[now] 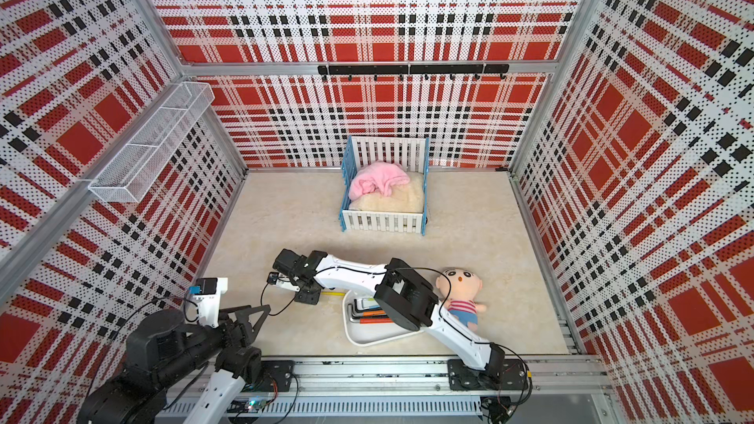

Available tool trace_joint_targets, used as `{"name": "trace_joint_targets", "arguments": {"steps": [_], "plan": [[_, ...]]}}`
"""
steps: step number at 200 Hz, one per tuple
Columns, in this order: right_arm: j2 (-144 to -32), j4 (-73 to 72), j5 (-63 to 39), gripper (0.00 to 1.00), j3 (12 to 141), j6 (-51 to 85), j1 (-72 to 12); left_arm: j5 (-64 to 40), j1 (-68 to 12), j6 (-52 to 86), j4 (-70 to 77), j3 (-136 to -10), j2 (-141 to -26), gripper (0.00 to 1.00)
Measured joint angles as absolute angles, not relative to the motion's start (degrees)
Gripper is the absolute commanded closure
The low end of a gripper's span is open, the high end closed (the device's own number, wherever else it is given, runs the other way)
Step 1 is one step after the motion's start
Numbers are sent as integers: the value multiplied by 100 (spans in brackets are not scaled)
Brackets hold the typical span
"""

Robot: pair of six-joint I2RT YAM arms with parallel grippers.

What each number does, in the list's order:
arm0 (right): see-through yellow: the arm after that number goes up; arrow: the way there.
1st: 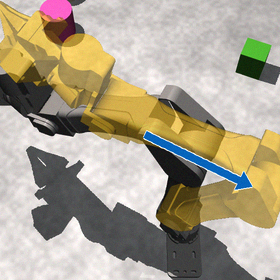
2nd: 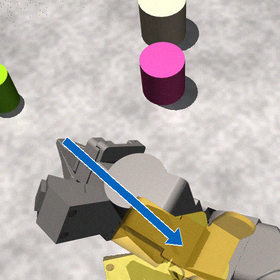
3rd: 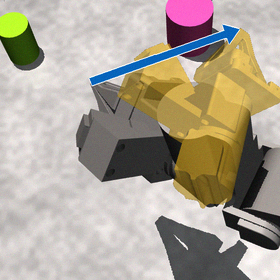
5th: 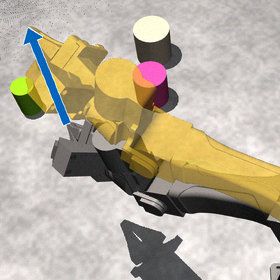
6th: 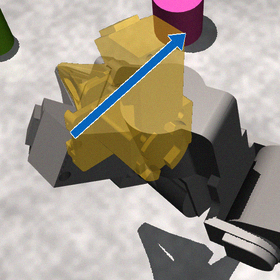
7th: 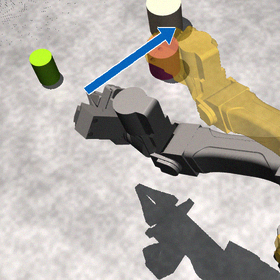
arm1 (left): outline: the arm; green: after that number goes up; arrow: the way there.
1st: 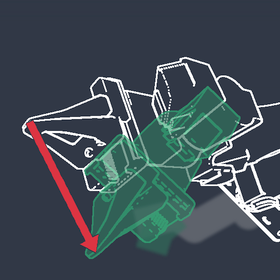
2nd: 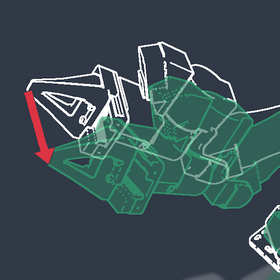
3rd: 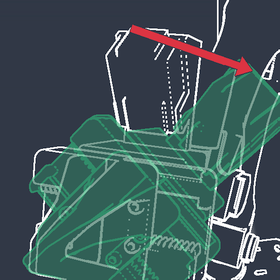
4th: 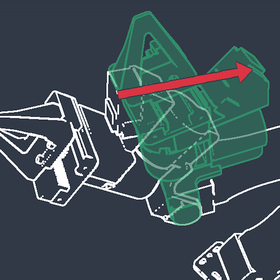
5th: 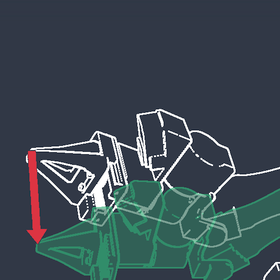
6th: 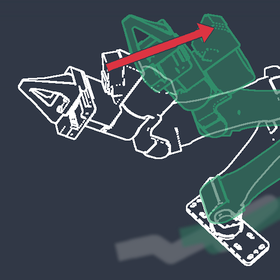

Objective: Put the hex key on the desktop into the storage box
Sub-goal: Pick up the Allen key from the center of the board.

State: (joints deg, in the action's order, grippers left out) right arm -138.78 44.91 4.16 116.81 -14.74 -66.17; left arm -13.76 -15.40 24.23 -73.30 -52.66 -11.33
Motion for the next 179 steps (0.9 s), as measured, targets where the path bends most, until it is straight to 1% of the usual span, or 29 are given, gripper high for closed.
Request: {"name": "trace_joint_targets", "arguments": {"steps": [65,117,146,179], "plan": [[-13891,4412,1234,100,11922,-1605,-6331,-1374,-1540,2440,-7240,-5199,-1138,30],[-13795,4427,1424,100,11887,-1645,-6145,-1376,-1538,2440,-7144,-5146,-1175,30],[-13402,4451,1415,100,11649,-1638,-6016,-1376,-1533,2438,-7107,-5146,-1240,30],[-12619,4451,1361,100,11052,-1542,-5767,-1376,-1527,2438,-7024,-5140,-1249,30]]}}
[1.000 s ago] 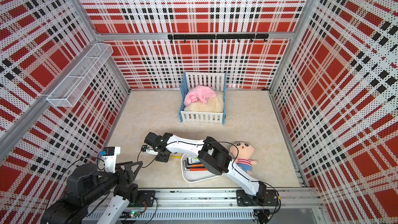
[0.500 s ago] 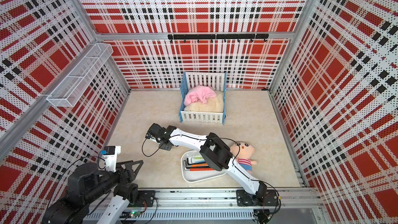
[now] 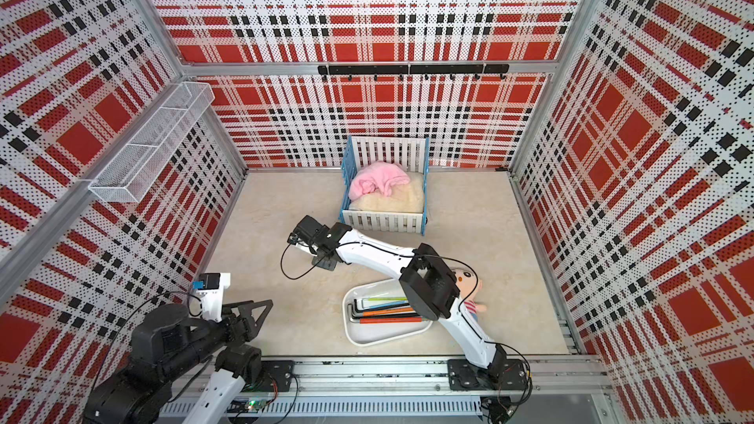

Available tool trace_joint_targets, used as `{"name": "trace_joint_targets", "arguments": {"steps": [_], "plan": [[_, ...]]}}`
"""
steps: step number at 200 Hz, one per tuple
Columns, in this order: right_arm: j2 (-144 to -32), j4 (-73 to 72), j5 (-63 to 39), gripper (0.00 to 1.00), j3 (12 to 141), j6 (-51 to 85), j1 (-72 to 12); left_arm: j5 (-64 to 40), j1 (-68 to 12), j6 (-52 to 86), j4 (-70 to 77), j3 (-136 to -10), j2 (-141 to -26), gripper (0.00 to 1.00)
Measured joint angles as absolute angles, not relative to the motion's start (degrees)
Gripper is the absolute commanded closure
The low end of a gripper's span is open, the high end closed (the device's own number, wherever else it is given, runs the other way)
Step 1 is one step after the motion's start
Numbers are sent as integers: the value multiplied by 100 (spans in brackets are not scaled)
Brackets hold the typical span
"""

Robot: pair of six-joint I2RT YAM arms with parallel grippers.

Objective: Put the hex key on the desktop into the storage box
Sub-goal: Pick up the Allen key from the center of the board, then place the Allen key in the storage box.

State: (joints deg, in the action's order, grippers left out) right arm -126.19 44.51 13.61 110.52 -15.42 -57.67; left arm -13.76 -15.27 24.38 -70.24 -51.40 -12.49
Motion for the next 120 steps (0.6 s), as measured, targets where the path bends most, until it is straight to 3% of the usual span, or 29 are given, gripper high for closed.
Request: {"name": "trace_joint_targets", "arguments": {"steps": [120], "plan": [[-9111,4252,888,100,7887,-1393,-5463,-1380,-1516,2526,-6591,-4901,-1367,30]]}}
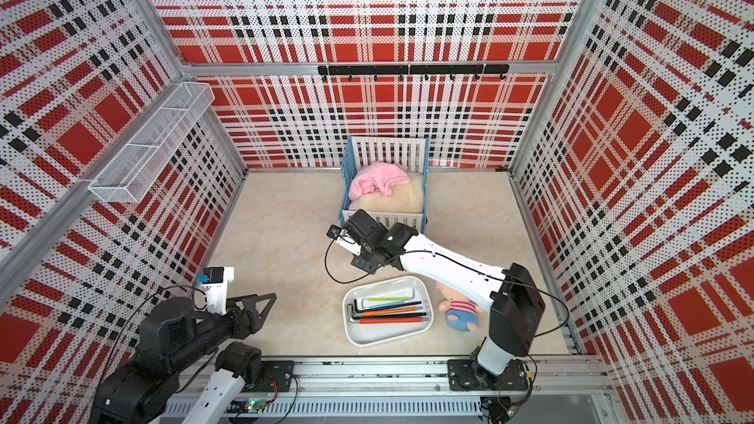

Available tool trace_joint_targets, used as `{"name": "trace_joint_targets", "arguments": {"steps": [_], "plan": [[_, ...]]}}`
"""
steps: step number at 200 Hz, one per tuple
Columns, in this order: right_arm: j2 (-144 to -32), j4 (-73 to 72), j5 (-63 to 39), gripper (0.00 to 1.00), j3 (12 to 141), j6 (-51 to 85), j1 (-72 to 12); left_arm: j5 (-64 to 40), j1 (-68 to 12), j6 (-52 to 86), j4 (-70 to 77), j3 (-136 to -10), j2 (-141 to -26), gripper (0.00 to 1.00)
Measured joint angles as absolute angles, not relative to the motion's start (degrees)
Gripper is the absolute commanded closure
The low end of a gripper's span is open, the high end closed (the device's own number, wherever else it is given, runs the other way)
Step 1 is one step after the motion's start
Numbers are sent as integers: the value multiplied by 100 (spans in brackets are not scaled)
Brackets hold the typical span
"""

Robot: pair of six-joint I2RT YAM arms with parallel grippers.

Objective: Put the hex key on the desktop into the storage box
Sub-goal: Place the Allen key in the storage box.

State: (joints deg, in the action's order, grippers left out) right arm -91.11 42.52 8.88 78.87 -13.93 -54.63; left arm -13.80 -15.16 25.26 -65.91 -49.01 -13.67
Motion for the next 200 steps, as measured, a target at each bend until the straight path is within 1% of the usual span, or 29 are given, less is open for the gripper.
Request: {"name": "trace_joint_targets", "arguments": {"steps": [31,54,104,200], "plan": [[-8536,4077,836,100,7126,-1579,-5704,-1378,-1514,2534,-6484,-4851,-1385,30],[-8381,4025,838,100,6615,-1778,-6038,-1378,-1514,2545,-6434,-4845,-1404,30],[-8379,3800,845,100,5852,-2078,-6556,-1378,-1514,2589,-6340,-4845,-1435,30],[-8868,3063,816,100,5419,-2443,-6628,-1374,-1514,2615,-6281,-4845,-1581,31]]}}
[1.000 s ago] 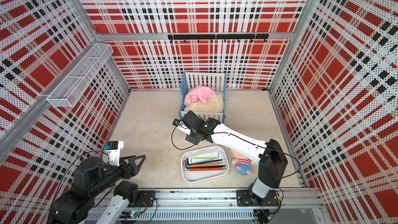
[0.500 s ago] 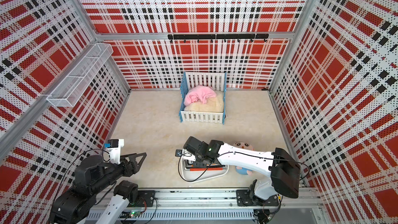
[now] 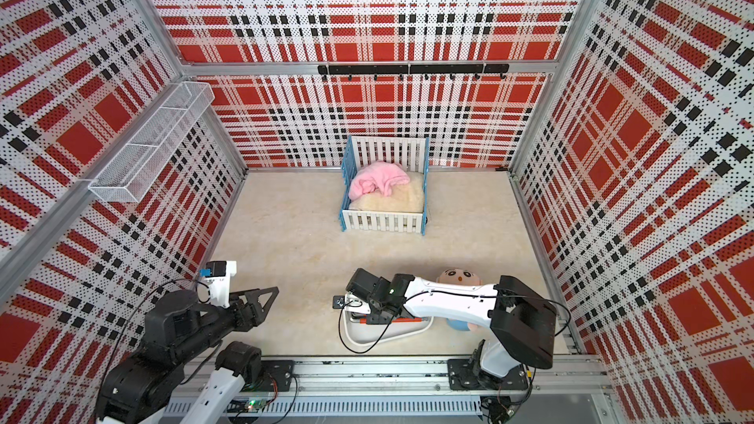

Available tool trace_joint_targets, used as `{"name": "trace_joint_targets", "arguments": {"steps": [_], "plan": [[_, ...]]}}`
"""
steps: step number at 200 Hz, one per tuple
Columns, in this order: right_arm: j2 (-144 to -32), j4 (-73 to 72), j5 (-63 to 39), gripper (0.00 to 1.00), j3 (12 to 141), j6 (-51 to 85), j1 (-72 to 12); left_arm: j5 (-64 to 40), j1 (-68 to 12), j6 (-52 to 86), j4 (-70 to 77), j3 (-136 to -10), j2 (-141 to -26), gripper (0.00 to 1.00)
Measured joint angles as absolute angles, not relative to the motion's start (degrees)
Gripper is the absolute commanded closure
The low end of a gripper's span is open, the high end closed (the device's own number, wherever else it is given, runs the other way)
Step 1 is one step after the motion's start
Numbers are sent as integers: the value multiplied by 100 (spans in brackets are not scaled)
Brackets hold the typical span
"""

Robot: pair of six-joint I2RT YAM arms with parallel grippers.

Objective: Put the hex key on the desktop into the storage box
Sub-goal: Place the Allen key in the storage box.

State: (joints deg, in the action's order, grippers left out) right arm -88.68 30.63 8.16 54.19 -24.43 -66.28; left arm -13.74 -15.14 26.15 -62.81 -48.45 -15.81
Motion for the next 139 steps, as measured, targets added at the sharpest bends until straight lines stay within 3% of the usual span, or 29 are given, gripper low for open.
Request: {"name": "trace_joint_targets", "arguments": {"steps": [109,139], "plan": [[-9118,2626,635,100,5085,-2259,-6628,-1372,-1511,2655,-6206,-4845,-1588,31],[-9201,2598,617,81,5083,-2209,-6628,-1372,-1514,2661,-6163,-4847,-1627,31]]}}
